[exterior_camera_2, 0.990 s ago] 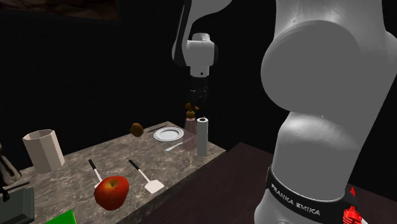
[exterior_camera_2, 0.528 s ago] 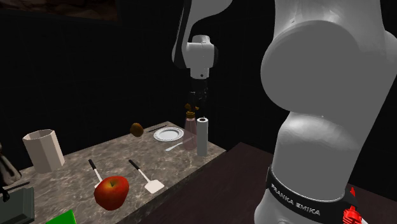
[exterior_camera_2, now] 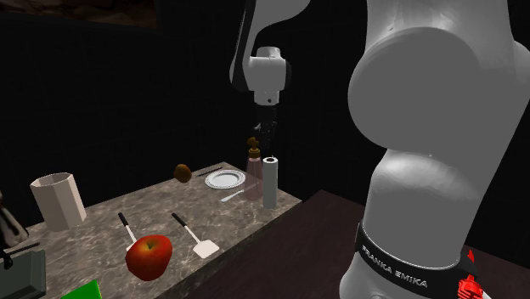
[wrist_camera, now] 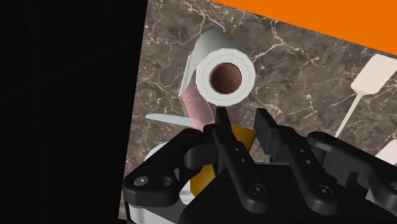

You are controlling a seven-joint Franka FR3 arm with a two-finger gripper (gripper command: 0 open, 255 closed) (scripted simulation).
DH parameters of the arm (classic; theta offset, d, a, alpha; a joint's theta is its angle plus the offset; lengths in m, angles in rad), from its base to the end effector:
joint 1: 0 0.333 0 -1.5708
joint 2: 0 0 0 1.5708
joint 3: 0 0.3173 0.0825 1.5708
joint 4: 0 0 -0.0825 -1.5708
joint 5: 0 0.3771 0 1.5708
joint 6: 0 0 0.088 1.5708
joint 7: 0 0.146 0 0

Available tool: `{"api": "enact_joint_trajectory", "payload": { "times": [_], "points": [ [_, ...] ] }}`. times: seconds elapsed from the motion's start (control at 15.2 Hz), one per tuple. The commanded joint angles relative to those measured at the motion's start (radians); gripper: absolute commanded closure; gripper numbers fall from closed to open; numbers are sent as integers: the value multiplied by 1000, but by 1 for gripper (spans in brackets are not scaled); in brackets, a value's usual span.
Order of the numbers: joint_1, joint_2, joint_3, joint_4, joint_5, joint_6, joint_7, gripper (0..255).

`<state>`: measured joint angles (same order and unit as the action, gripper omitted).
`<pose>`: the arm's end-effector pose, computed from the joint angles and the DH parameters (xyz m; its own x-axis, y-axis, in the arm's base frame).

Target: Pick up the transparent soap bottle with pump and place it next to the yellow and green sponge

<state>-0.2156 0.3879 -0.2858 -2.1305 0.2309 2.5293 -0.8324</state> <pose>0.5047 -0.2763 0.2013 0.9853 0.1648 0.0450 0.1648 -0.9863 0.0025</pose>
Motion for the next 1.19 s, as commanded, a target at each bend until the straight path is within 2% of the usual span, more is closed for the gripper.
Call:
{"api": "enact_joint_trajectory", "payload": {
  "times": [0.0, 0.13, 1.12],
  "points": [
    [0, 0, 0, 0, 0, 0, 0, 255],
    [0, 1, 0, 0, 0, 0, 0, 255],
    [30, -149, -41, 24, -85, -165, 61, 255]
  ]
}}
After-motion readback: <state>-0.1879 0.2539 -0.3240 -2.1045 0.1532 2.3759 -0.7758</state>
